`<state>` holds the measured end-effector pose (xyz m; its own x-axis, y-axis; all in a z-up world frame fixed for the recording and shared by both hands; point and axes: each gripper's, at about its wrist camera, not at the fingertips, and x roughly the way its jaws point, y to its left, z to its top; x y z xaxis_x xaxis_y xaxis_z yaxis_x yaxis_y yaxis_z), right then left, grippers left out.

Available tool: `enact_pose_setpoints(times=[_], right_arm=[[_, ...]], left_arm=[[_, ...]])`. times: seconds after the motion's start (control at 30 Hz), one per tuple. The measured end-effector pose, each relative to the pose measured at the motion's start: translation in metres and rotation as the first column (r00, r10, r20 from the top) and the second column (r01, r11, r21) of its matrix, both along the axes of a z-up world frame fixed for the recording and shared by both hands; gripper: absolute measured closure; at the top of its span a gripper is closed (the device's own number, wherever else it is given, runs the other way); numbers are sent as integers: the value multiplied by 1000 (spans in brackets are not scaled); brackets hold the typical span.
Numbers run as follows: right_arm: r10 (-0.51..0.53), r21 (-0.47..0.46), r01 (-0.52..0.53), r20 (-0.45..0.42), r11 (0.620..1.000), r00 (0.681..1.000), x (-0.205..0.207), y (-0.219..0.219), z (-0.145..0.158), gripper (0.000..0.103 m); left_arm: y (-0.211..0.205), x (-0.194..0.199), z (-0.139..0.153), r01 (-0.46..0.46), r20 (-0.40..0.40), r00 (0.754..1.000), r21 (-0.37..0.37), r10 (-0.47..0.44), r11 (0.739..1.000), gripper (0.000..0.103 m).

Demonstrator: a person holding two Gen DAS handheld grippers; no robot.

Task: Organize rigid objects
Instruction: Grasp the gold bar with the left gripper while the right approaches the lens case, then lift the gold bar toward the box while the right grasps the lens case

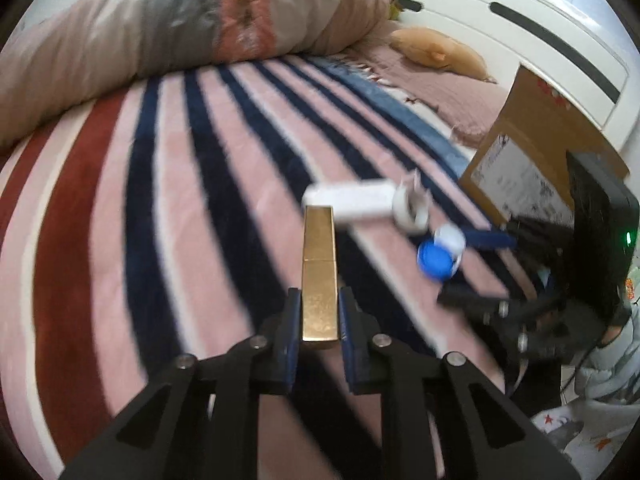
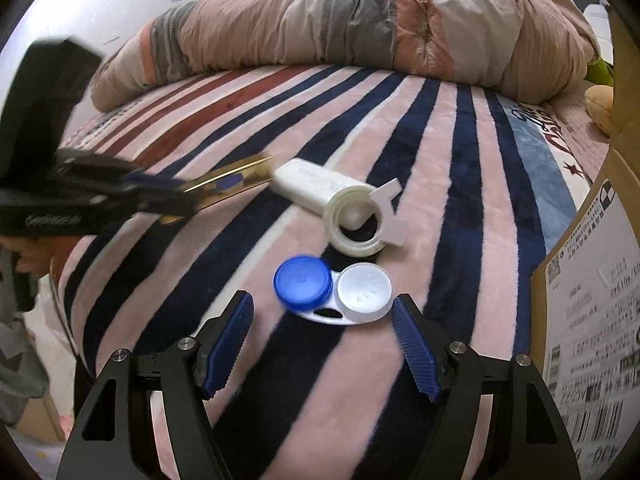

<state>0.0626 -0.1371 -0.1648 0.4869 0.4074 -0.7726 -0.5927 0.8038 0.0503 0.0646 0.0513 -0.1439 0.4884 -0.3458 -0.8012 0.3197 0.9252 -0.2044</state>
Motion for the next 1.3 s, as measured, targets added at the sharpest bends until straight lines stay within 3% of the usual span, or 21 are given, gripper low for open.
enact_pose_setpoints(times=[0.17,0.5,0.6,0.7,0.8,0.97,1.17,1.3], right_arm=[[-15,2,15,6,1000,1000,-3,0,-1,34],[-152,36,152,-6,988,988,12,9,-5,34],[-177,-2,177,23,984,984,13,17,-4,43],[-173,-8,173,39,985,984,11,18,0,43],[-134,-33,138,94,990,986,1,26,12,43],[-43,2,43,150,999,988,-20,36,48,43],[-32,46,22,215,999,976,-38,31,87,43],[-37,96,11,271,995,962,-54,14,126,43]], left_arm=[[12,-17,-13,-70,-26,997,-23,69,997,88],[-3,4,-24,-173,32,984,-19,173,985,86],[-2,2,-24,-162,43,986,-23,163,987,87],[4,-3,-21,-170,43,984,-48,172,984,88],[8,-13,-11,-181,67,981,-45,183,983,88],[15,-34,16,-188,134,972,-50,193,981,88],[15,-51,52,-188,213,957,-66,198,980,88],[1,-58,90,-142,273,949,-69,155,987,88]])
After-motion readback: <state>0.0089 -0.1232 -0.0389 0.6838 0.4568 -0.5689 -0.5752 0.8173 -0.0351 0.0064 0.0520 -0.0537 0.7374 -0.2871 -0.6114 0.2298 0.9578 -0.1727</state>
